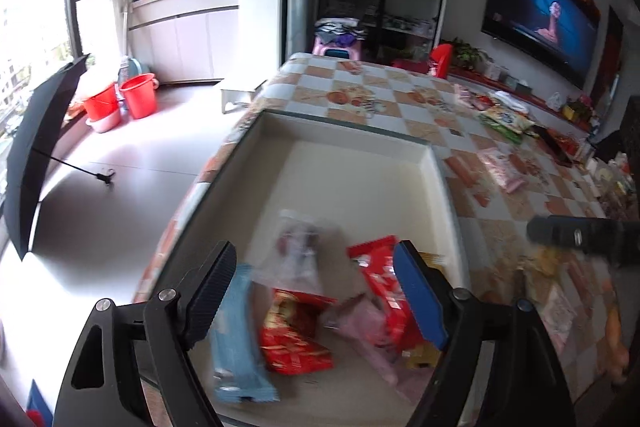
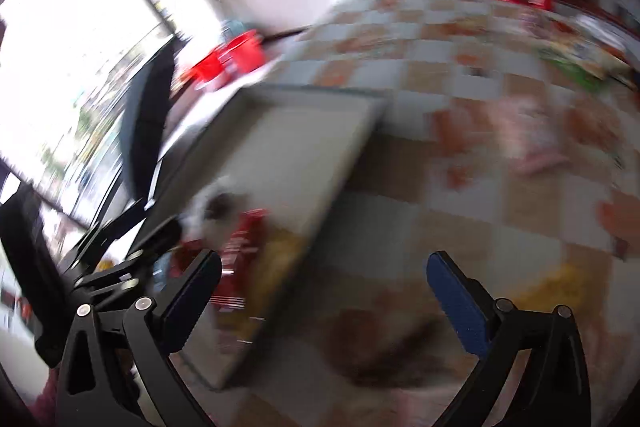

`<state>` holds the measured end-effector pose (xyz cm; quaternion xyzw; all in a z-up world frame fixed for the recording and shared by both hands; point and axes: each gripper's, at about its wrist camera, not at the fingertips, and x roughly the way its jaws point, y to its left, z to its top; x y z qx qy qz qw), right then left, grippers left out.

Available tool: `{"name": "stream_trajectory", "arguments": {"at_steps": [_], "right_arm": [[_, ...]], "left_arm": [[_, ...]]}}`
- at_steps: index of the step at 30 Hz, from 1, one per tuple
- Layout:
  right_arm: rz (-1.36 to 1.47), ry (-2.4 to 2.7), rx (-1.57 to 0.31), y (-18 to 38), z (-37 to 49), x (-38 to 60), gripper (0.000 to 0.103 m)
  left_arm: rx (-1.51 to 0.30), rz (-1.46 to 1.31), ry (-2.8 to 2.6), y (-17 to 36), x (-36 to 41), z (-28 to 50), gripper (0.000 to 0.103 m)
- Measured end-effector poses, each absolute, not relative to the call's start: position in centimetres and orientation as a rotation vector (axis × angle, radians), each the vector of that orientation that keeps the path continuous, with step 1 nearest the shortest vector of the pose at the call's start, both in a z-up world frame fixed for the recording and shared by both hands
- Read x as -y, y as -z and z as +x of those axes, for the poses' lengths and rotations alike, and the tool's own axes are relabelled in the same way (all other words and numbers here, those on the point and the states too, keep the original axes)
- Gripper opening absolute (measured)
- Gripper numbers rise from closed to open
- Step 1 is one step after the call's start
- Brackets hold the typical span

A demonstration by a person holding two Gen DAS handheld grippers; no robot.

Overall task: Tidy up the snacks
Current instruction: 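Carry the pastry and red bar over the white tray and open both tools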

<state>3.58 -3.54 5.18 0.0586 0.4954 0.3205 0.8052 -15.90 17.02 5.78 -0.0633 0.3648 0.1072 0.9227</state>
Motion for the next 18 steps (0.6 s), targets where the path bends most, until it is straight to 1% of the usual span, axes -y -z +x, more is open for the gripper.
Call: {"name": "stream_trajectory", "arguments": {"at_steps": [6,12,14,18], "right_arm": [[0.274,-0.376,-1.08,-3.3,5.8,14.3,0.103],[0.299,-0.16,-1.129,-0.5,6.1,22.5,0.103],[0.3,-0.111,-1.145,0.2,5.7,24.1,0.103],[0.182,-0.042,-1.118,0.6,4.9,26.2,0.103]], "left_arm": [[-0.741,-0.095,-0.149,-6.7,-13.5,-15.6,0.084],[-0.781,-0.02,-0.069,-6.5,-8.7,-14.2,0.084],[-0.794,0.014,-0.042,-6.2,-6.8,-13.6,0.084],[-0.818,0.063,0.003,-5.7,-3.3,-12.2,0.084]]}}
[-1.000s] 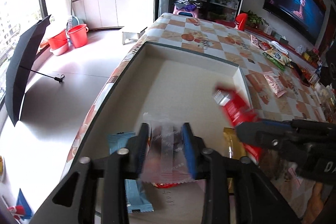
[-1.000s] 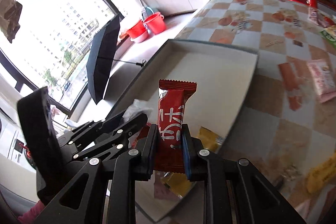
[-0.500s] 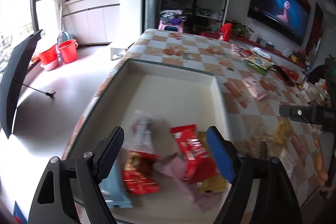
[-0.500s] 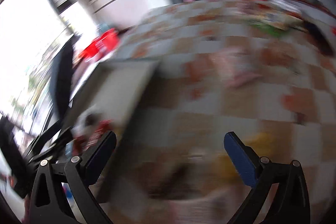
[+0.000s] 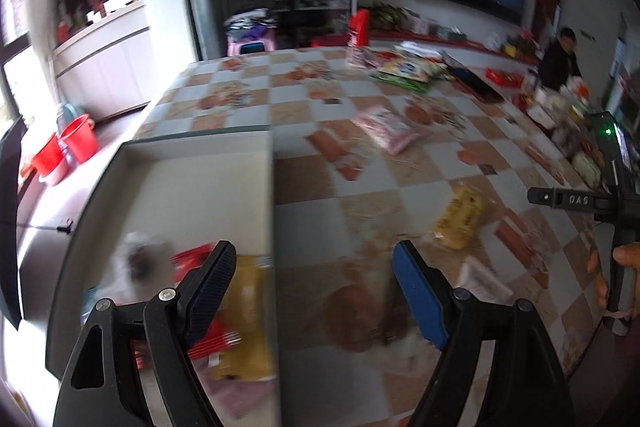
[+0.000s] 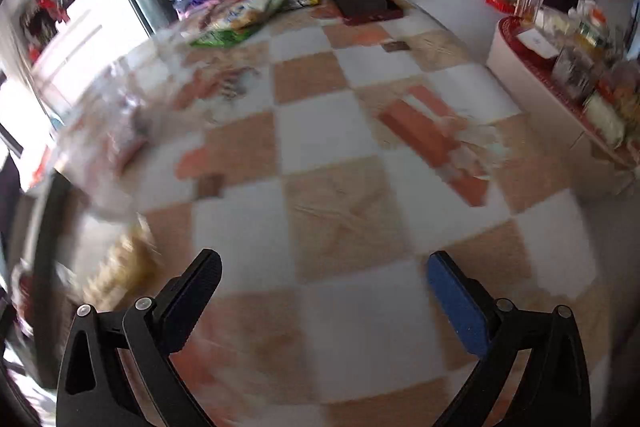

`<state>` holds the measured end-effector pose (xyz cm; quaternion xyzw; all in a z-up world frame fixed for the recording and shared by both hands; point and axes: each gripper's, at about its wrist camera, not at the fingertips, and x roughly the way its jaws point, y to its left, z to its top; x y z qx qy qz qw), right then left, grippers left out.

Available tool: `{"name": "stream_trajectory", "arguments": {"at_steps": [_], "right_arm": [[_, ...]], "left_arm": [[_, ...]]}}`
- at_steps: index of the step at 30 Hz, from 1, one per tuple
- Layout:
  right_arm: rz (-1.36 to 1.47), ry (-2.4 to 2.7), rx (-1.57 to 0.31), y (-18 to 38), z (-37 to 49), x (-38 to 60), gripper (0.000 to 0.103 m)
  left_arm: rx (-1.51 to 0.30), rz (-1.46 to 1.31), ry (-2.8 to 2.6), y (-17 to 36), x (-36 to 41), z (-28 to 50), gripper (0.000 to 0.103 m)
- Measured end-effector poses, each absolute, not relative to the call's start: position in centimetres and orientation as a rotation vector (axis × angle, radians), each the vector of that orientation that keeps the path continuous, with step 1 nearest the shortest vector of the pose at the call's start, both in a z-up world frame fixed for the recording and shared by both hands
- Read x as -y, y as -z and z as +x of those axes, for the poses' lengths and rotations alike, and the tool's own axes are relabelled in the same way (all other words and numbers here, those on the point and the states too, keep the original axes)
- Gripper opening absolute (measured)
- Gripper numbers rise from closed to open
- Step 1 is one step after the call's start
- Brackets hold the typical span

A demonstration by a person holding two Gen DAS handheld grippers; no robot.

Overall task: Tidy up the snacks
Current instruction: 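Carry the pastry and red bar over the white tray and open both tools, then move the left tool to the pink cranberry packet and grasp it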

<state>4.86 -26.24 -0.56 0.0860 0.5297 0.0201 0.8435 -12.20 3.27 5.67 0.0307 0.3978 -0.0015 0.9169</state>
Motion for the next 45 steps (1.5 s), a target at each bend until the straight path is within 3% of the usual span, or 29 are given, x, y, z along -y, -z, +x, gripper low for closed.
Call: {"name": "stream_trajectory", "arguments": {"at_steps": [4,15,30,36,45], "right_arm": [[0.03,-0.047,-1.106,1.1,4.4,26.2,0.103],[0.026,-0.077,-1.041,1.8,4.2,26.6,0.103],[0.029,-0.08,-1.028,1.9,4.1,26.6,0.103],[0.03,-0.081,-1.026,1.9,4.1,26.6,0.103],[0.031,-0.081,-1.025,1.9,4.1,26.7,0.103]], "left_arm": [[-0.852,0.072,0.029,-5.3,-0.6,-10.6,0.084],[-1.011,-0.001,-0.006,-4.3,2.0,-5.2,0.084],[-1.059,-0.044,-0.069,-4.1,3.6,2.8,0.084],[-1.064,0.129,-0.087,-3.0,5.1,7.1,0.084],[-1.189,-0.211,-0.211,-0.2,3.6,12.6,0.084]]}}
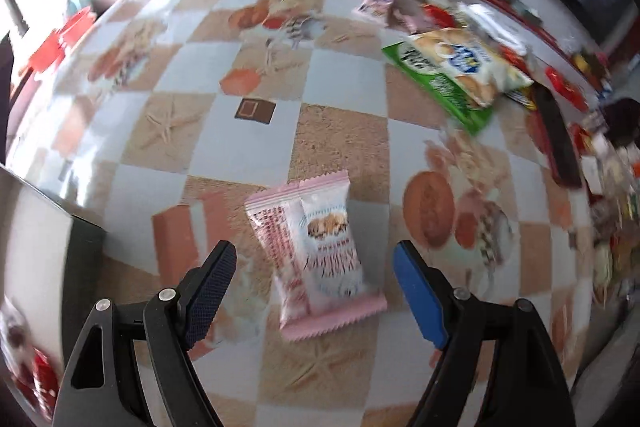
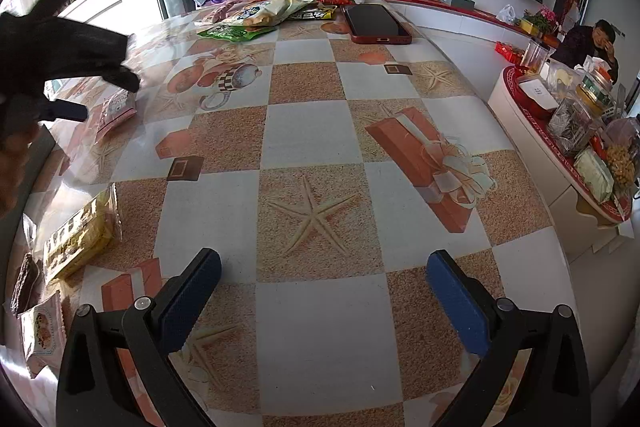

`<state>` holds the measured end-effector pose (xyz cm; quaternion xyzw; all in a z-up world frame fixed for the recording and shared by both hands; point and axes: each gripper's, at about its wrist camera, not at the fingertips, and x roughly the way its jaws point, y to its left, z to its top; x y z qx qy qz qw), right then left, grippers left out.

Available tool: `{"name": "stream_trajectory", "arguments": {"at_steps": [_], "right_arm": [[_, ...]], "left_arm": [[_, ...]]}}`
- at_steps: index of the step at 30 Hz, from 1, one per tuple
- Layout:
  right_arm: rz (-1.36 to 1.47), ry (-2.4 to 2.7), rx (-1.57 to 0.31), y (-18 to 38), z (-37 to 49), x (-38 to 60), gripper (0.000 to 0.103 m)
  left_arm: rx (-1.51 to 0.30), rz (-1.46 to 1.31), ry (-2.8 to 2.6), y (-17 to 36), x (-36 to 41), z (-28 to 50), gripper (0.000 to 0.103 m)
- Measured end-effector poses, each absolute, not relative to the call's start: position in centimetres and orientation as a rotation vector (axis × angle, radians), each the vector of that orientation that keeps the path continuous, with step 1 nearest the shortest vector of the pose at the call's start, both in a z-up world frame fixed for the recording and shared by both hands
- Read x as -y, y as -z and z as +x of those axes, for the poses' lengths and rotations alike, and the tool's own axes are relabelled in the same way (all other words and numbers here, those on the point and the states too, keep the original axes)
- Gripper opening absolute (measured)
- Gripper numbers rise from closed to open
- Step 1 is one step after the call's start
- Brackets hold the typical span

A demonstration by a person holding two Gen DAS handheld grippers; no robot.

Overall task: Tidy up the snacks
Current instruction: 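Move the left tool to the pink cranberry packet and grasp it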

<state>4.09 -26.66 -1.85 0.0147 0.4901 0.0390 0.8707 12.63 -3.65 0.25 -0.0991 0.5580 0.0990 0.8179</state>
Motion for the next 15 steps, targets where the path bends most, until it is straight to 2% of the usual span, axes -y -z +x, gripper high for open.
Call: {"name": "stream_trajectory", "arguments": {"at_steps": [5,7,8,9,15], "right_arm": [[0.03,-0.083,-1.025,1.9,4.2,26.7,0.103],[0.031,-0.083,-1.024,1.8,4.1,26.7,0.103],[0.03,-0.084,-1.025,1.8,4.2,26.7,0.103],[0.03,-0.084,-1.025,1.8,4.2,26.7,0.103],[0.03,-0.086,-1.024,1.8,4.2,26.6,0.103]], "left_arm": [[-1.179,-0.132,-0.249,0.9,4.9,12.6,0.084],[-1.166,-0.128,-0.243,0.8,5.0,12.3,0.078],[-1.151,-0.115,-0.228,0.6,5.3,12.0,0.064],[-1.139,-0.099,-0.21,0.4,5.5,11.8,0.043],[-1.097,-0.195,-0.054,-0.5,5.2,8.7,0.043]]}}
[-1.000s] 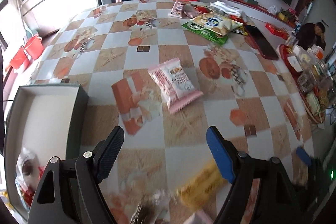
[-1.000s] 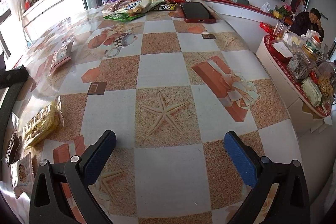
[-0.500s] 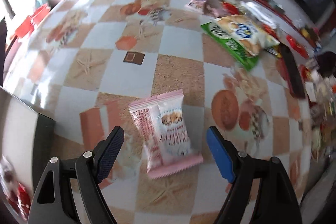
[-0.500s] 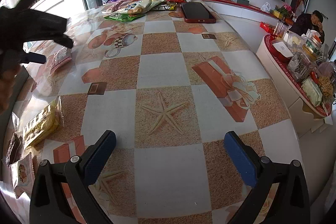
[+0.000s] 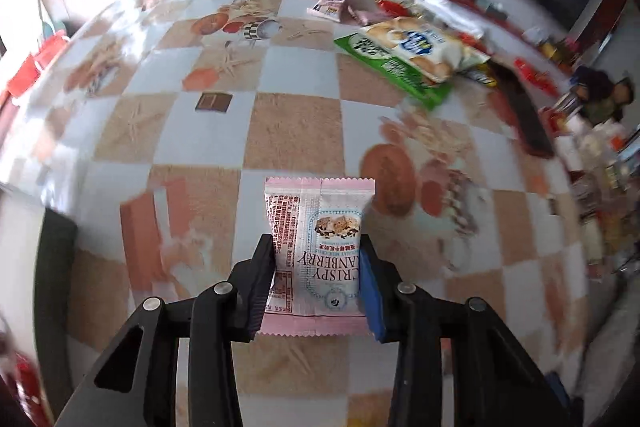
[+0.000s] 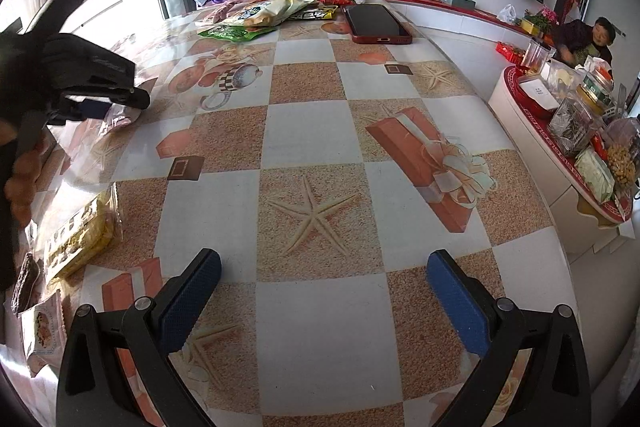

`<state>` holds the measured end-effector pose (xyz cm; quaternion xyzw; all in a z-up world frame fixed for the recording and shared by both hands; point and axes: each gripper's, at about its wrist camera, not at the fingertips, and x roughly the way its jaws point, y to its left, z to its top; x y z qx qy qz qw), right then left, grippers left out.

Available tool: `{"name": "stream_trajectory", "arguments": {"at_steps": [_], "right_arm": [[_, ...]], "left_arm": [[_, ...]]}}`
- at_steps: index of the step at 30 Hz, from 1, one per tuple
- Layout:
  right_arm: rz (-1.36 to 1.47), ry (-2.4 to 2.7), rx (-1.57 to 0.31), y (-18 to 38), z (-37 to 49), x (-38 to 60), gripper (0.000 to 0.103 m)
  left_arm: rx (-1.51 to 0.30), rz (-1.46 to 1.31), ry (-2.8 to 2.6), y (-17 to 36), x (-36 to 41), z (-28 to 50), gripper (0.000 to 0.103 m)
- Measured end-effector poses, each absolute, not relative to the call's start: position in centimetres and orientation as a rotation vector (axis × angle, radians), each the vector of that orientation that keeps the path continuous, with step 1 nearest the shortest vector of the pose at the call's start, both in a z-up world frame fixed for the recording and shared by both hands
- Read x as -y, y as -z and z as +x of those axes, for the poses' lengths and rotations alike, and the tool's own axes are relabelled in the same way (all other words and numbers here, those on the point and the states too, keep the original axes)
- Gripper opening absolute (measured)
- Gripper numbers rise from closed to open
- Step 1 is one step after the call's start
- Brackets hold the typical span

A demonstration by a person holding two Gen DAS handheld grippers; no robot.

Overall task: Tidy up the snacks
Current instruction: 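Move the left tool to the pink cranberry packet and grasp it, then lift the cranberry packet with the left tool while the right tool grasps a second cranberry packet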

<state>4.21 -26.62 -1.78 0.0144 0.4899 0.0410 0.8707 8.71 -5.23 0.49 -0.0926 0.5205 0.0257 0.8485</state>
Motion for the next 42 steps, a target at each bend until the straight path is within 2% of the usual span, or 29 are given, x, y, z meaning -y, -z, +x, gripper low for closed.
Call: {"name": "stream_trajectory", "arguments": {"at_steps": [11,19,28,35,42], "right_arm": [[0.025,-0.098,-1.024,1.8,4.4,26.5,0.103],[0.003,-0.182,-1.051,1.6,3.5,26.6,0.103],[0.285,-0.363,-1.114,-0.3,0.4,24.9,0.103],[0.216,-0.432,-1.106,-1.6,-0.5,16.9,0.103],[-0.008,-0.358,-1.08,-0.9,-1.3,10.8,0.103]], "left_arm": [[-0.901,-0.13,0.07,-5.6,4.3,-1.2,0.043],[-0.794,-0.063,0.103,-7.0,2.8,-9.4,0.043],[-0.768,-0.046,-0.007,-5.6,-0.7,-16.1,0.043],[-0.732,-0.046,-0.054,-5.7,-2.1,-19.2,0.043],[-0.693,-0.053,-0.066,-6.1,-3.6,-21.5,0.043]]}}
